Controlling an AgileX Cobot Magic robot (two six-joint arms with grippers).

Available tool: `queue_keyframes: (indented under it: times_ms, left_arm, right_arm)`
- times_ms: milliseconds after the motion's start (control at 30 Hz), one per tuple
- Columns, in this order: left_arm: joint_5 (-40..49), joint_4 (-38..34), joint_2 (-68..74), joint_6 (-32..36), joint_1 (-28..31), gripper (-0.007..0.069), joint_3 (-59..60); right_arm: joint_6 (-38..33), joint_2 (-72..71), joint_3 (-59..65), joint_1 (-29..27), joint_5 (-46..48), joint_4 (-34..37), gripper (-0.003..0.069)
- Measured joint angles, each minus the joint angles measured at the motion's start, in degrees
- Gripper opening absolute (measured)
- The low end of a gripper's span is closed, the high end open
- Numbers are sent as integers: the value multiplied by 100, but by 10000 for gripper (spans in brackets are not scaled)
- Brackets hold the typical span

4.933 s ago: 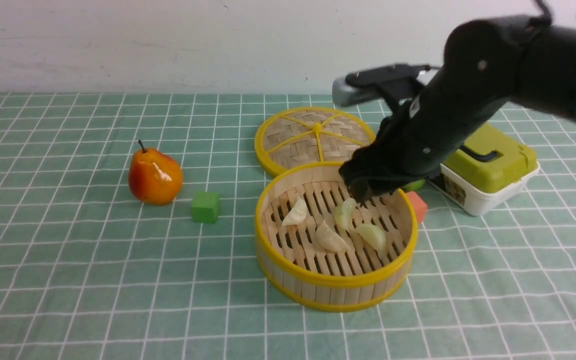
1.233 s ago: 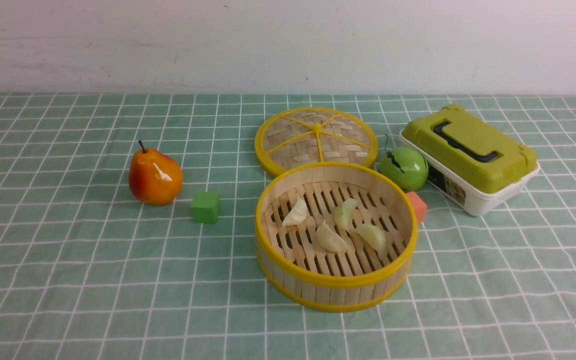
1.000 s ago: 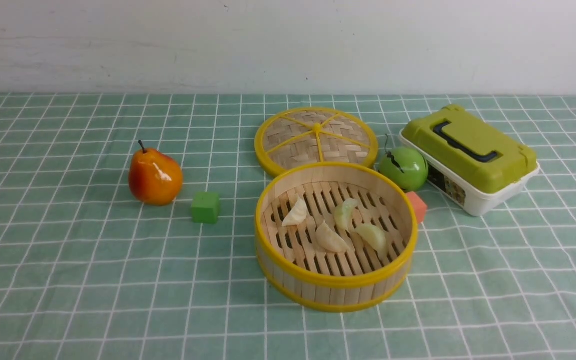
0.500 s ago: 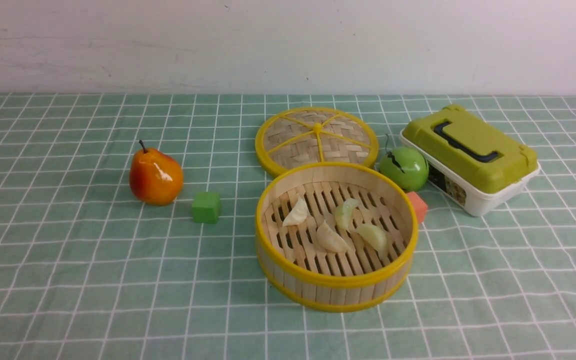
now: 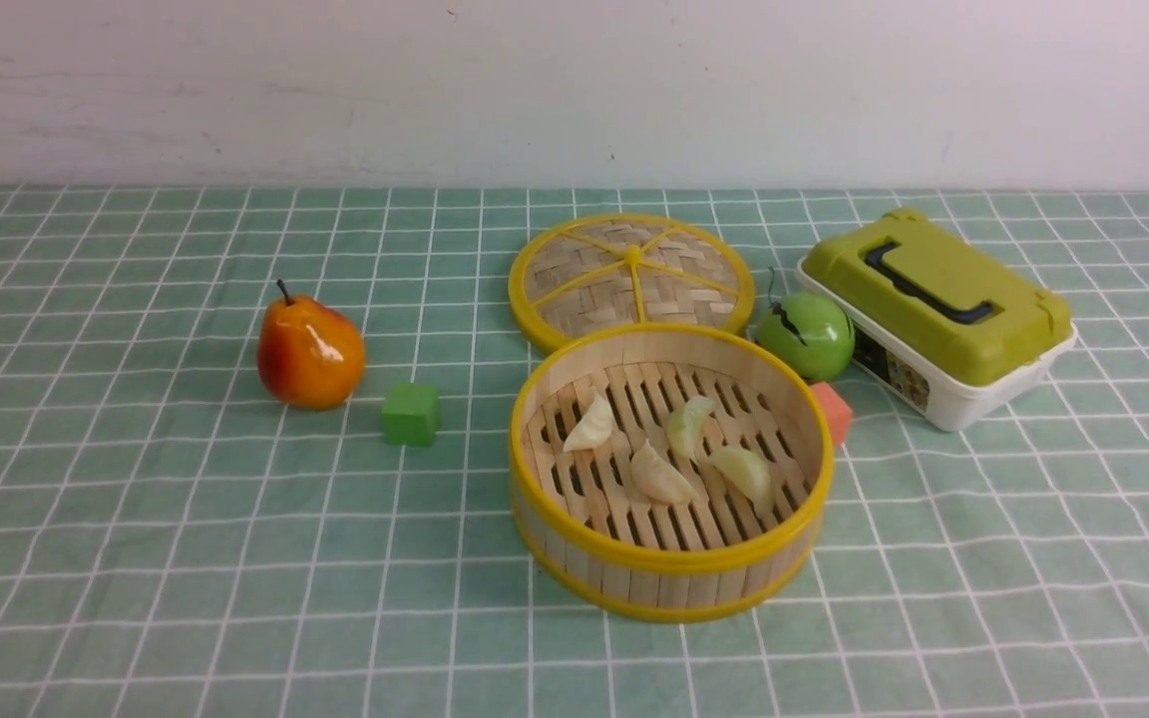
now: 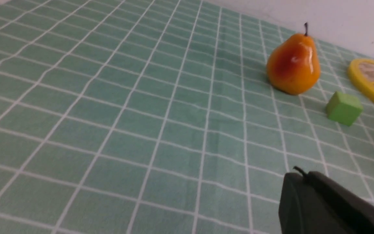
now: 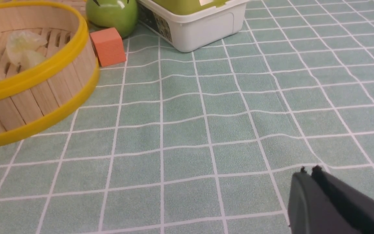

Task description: Put the dumplings into the steamer on the table with the blue tablecloth.

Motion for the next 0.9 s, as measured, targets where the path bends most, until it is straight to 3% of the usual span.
queue_keyframes:
  times_ms: [900]
  left_arm:
    - [234, 35, 0, 125, -281, -14, 14]
  right_arm:
    - [0, 0, 0, 0, 5, 0, 22]
